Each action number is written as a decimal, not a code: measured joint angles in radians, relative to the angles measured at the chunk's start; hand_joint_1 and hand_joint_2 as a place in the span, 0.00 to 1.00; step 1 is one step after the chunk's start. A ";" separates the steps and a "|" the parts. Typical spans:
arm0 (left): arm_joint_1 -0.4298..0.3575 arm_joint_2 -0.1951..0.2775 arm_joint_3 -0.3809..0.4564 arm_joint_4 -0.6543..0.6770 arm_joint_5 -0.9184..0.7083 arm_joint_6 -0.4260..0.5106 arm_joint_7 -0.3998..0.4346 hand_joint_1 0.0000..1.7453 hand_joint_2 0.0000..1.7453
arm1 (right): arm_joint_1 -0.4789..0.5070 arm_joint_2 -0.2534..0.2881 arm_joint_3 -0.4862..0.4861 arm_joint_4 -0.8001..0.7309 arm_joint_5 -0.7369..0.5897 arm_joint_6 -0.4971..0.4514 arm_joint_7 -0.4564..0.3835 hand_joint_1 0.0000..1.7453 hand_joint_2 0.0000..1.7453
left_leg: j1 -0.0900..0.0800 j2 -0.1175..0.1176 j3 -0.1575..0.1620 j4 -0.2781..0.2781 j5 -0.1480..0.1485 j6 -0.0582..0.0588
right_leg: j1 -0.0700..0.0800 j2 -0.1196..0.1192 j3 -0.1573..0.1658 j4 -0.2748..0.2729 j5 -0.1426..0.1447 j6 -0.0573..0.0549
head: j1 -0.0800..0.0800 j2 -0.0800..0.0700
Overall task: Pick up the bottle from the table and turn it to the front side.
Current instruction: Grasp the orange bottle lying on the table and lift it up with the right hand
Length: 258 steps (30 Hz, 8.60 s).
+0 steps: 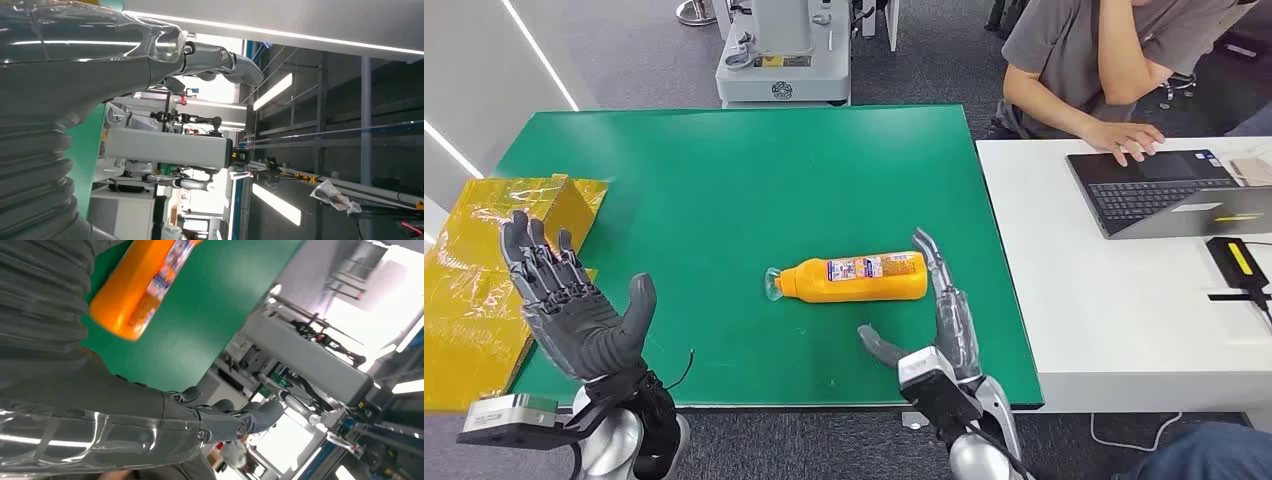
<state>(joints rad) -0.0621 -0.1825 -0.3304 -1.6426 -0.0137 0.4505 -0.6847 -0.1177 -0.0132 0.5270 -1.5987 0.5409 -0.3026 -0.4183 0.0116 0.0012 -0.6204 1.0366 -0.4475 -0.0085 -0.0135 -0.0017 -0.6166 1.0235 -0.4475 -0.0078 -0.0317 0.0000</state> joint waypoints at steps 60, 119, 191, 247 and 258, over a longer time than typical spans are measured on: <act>-0.100 0.009 -0.059 0.035 0.018 -0.094 0.005 0.00 1.00 | -0.781 -0.154 0.417 1.094 -0.301 0.774 -0.033 0.00 1.00 | 0.000 0.000 0.000 0.001 0.003 0.002 | 0.000 0.000 0.000 0.000 0.004 0.001 | 0.000 0.000; -0.179 0.009 -0.091 0.083 0.079 -0.030 0.001 0.00 1.00 | -0.899 0.009 0.415 1.152 -0.228 0.723 -0.065 0.00 1.00 | 0.000 0.000 0.000 0.001 0.003 0.002 | 0.000 0.001 0.000 0.000 0.004 0.001 | 0.000 0.000; -0.070 0.022 -0.105 0.039 0.020 -0.084 0.002 0.00 1.00 | -0.804 -0.067 0.446 1.157 -0.207 0.711 -0.033 0.99 1.00 | 0.000 0.000 0.000 0.002 0.003 0.002 | 0.000 0.001 0.000 0.000 0.004 0.001 | 0.000 0.000; -0.126 -0.014 -0.059 0.152 0.145 -0.319 0.123 0.00 1.00 | -0.310 -0.023 0.164 0.241 -0.127 -0.194 -0.210 1.00 1.00 | 0.000 0.000 -0.001 0.001 0.003 0.002 | 0.000 0.000 -0.001 0.000 0.002 0.001 | 0.000 0.000; -0.173 -0.027 -0.060 0.231 0.142 -0.368 0.130 0.00 1.00 | -0.317 -0.010 0.202 0.286 -0.193 -0.062 -0.211 1.00 1.00 | 0.000 0.000 -0.001 0.001 0.003 0.002 | 0.000 0.000 -0.001 0.000 0.002 0.001 | 0.000 0.000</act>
<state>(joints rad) -0.2351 -0.2091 -0.3899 -1.4119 0.1282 0.0827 -0.5551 -0.4342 -0.0233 0.7285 -1.3127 0.3482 -0.3645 -0.6289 0.0115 0.0009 -0.6215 1.0375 -0.4449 -0.0064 -0.0136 -0.0015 -0.6176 1.0234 -0.4450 -0.0067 -0.0317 0.0000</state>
